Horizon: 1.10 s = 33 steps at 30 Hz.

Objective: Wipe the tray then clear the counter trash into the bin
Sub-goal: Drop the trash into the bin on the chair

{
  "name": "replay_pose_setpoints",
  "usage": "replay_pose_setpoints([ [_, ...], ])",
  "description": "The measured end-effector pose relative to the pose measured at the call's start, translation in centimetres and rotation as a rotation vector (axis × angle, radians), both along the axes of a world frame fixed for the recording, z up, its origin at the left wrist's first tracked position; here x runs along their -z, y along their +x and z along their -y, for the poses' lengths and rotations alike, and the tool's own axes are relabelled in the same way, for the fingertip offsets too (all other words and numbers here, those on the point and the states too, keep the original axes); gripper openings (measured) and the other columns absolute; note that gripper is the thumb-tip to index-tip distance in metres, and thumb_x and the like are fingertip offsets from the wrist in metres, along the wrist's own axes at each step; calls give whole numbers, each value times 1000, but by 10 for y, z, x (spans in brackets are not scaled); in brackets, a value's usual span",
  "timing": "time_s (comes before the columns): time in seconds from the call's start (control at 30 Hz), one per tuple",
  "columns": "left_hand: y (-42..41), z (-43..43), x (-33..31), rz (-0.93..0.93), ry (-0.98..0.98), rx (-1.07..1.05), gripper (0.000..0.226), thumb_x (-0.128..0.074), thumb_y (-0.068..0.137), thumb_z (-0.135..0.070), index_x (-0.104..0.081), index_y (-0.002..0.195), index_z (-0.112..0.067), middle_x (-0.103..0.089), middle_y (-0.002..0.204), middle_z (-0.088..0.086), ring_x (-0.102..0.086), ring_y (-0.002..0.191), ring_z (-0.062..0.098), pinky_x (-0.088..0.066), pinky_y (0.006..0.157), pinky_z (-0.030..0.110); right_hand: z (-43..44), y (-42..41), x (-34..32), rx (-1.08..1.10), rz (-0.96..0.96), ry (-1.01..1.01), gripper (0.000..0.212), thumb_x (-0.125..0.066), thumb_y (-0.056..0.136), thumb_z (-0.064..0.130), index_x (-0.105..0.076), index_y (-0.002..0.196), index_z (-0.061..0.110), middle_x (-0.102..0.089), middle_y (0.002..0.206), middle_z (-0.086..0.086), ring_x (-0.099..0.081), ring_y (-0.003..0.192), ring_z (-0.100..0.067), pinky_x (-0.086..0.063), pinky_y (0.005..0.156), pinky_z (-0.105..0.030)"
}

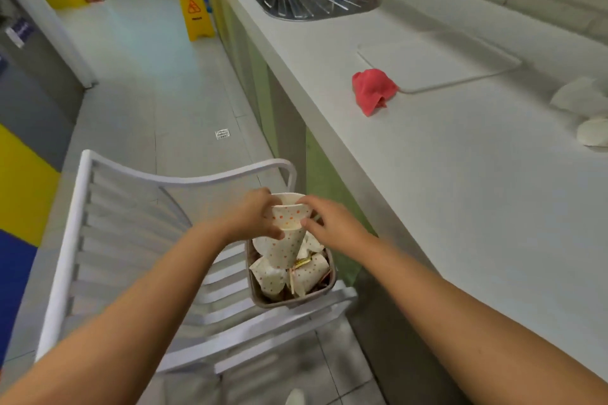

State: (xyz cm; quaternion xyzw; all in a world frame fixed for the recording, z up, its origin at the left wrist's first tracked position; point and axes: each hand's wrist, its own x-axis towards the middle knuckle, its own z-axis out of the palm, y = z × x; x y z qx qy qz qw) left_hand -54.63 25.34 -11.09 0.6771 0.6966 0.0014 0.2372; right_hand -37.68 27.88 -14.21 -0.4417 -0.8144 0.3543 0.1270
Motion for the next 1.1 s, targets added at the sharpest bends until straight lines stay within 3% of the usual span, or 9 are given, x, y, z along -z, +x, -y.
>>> replay_pose_setpoints([
  [0.17, -19, 29, 48, 2, -69, -9, 46, -75, 74, -28, -60, 115, -13, -50, 114, 3, -47, 91, 15, -40, 77, 22, 18, -19, 30, -111, 149, -99, 39, -48, 96, 18, -47, 135, 15, -54, 132, -5, -50, 121, -21, -41, 99, -33],
  [0.37, -19, 49, 101, 51, -37, -96, 46, -71, 79, -24, -57, 122, -12, -43, 130, 5, -50, 112, 21, -40, 93, 26, 28, -27, 56, -143, 279, -179, 47, -46, 98, 21, -36, 143, 23, -38, 146, -4, -40, 132, -24, -36, 108, -38],
  [0.6, -2, 62, 145, 119, 0, -265, 45, -65, 85, -30, -54, 124, -11, -39, 133, 8, -52, 112, 23, -43, 97, 27, 24, -8, 60, -106, 309, -208, 46, -46, 98, 22, -37, 143, 22, -32, 149, -3, -36, 135, -24, -35, 109, -39],
  [0.8, 20, 73, 161, 341, 89, -622, 48, -66, 84, -24, -53, 124, -1, -45, 127, 16, -50, 112, 30, -46, 96, 35, 22, 7, 63, -73, 343, -245, 44, -46, 97, 22, -41, 140, 19, -34, 146, -6, -37, 134, -24, -33, 111, -38],
  [0.93, 29, 74, 168, 388, 50, -725, 47, -61, 88, -27, -53, 125, 0, -45, 126, 20, -50, 113, 33, -47, 97, 39, 21, 12, 64, -52, 349, -261, 41, -47, 97, 22, -44, 138, 17, -36, 144, -6, -43, 128, -24, -37, 108, -36],
  [1.03, 32, 72, 170, 353, -47, -717, 41, -45, 97, -26, -48, 129, -1, -38, 134, 20, -47, 119, 34, -42, 101, 39, 21, 14, 63, -52, 358, -266, 40, -47, 97, 23, -45, 137, 16, -38, 141, -7, -44, 126, -24, -38, 106, -35],
  [1.1, 31, 74, 174, 232, -113, -646, 39, -37, 99, -29, -48, 129, -5, -36, 136, 17, -44, 121, 32, -40, 102, 39, 21, 15, 62, -53, 362, -266, 41, -47, 97, 24, -45, 137, 15, -39, 141, -8, -45, 126, -24, -38, 105, -34],
])
